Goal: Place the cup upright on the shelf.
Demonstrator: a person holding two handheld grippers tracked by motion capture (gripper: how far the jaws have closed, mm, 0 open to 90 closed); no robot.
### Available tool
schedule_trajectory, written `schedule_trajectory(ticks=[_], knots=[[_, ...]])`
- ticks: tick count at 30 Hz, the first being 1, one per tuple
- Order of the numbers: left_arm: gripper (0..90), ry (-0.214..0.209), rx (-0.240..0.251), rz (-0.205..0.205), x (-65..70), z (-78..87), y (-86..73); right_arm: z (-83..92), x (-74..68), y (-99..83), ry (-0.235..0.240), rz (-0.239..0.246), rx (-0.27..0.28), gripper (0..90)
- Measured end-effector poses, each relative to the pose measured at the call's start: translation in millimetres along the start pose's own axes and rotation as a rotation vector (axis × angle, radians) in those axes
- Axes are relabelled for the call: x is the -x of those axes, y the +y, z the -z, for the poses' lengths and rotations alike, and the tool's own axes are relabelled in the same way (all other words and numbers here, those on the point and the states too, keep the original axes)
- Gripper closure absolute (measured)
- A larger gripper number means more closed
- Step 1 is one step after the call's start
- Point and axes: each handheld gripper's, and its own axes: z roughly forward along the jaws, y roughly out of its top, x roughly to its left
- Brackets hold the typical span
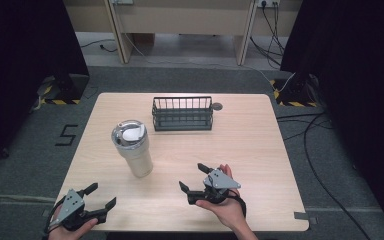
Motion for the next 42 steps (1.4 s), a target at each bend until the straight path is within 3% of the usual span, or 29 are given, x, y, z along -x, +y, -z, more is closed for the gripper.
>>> schedule_trajectory(ticks=[24,42], knots=[[14.1,-0.014,0.007,-0.007,2.4,0.8,0.3,-56.8,-23.7,34.9,0.079,0.037,0.029,14.9],[14.1,-0.021,0.014,-0.005,2.9,1.2,0.7,-101.9,-39.1,43.2,0.107,0.045,0.024,14.0]])
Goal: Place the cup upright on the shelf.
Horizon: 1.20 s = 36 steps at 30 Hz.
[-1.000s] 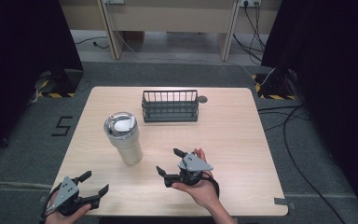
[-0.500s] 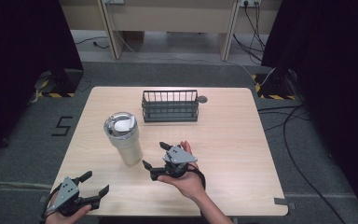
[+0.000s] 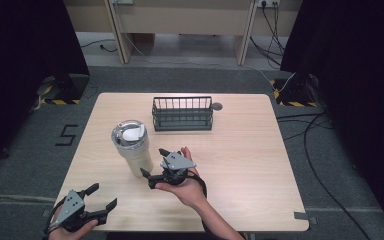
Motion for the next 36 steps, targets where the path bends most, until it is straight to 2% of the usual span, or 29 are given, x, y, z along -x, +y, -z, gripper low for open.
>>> schedule_trajectory(ticks=[12,17,28,36], knots=[[14.1,-0.001,-0.001,-0.002,-0.1,-0.1,0.1,-20.9,-1.2,-1.8,-0.005,-0.005,-0.016,8.0],[14.1,-0.003,-0.001,-0.003,0.2,-0.1,0.1,-29.3,-0.4,0.3,-0.026,-0.002,-0.007,0.5],[14.1,-0.005,0.001,-0.002,-0.1,0.3,0.2,-49.0,-2.7,2.9,0.0,-0.005,-0.007,0.4],[14.1,-0.006,0.002,0.0,-0.4,0.5,0.2,-63.5,-1.9,0.7,-0.004,-0.004,-0.014,0.3]])
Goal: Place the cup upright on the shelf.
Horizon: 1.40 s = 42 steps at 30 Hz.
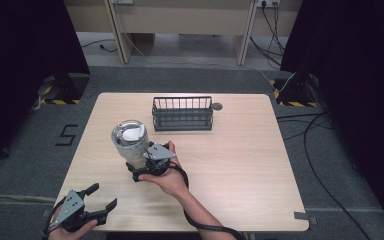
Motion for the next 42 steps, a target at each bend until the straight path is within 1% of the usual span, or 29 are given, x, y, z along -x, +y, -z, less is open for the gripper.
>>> schedule_trajectory(ticks=[7,11,15,17,18,19,20,22,31,34,38,42], knots=[[14.1,-0.002,0.001,0.001,-0.3,0.2,0.0,-11.3,1.9,-2.1,0.001,-0.01,0.005,0.3],[14.1,-0.002,0.001,0.001,-0.5,0.5,-0.1,-15.8,2.2,-3.1,-0.006,-0.006,0.012,0.3],[14.1,-0.006,0.001,0.005,-0.2,0.2,-0.2,-19.5,2.1,-3.7,-0.003,0.012,0.014,0.7],[14.1,-0.008,0.002,0.004,0.0,0.2,-0.1,-21.2,2.0,-4.5,-0.003,0.017,0.016,3.4],[14.1,-0.009,0.0,0.0,-0.2,0.4,0.0,-22.2,2.0,-5.0,-0.005,0.017,0.02,6.2],[14.1,-0.01,0.0,-0.001,-0.2,0.7,0.1,-23.0,1.3,-5.3,-0.003,0.009,0.023,7.2],[14.1,-0.01,0.0,-0.002,-0.3,0.9,0.1,-24.1,1.3,-5.9,-0.005,0.012,0.028,8.1],[14.2,-0.014,-0.001,0.0,-0.3,1.0,0.0,-24.8,2.7,-6.7,-0.006,0.016,0.035,9.6],[14.2,-0.02,0.0,0.001,0.2,-0.6,0.0,-24.9,3.3,-8.6,-0.003,0.018,0.055,10.1],[14.3,-0.02,-0.002,0.001,0.0,-1.0,-0.1,-25.1,3.8,-7.7,-0.001,0.013,0.052,10.2],[14.2,-0.023,0.002,0.002,0.2,-0.8,0.3,-24.9,1.9,-7.4,-0.013,0.015,0.051,10.3],[14.3,-0.024,0.0,-0.002,0.5,-0.5,0.5,-25.0,2.0,-6.4,-0.012,0.013,0.044,10.3]])
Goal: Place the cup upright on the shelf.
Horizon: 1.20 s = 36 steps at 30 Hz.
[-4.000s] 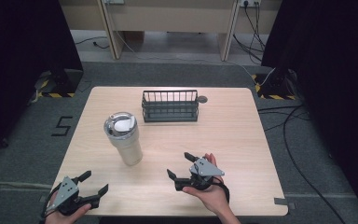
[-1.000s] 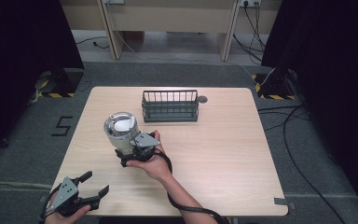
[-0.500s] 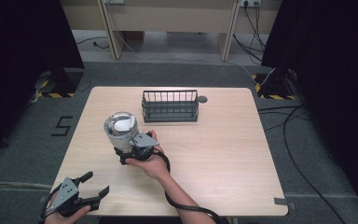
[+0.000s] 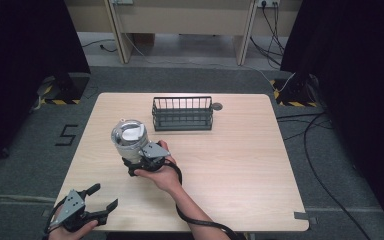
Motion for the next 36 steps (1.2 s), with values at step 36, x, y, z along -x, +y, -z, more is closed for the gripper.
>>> schedule_trajectory(ticks=[36], knots=[[14.3,0.02,0.014,0.019,-4.4,3.6,-0.4,16.1,6.1,33.8,-0.043,-0.015,0.067,10.3]])
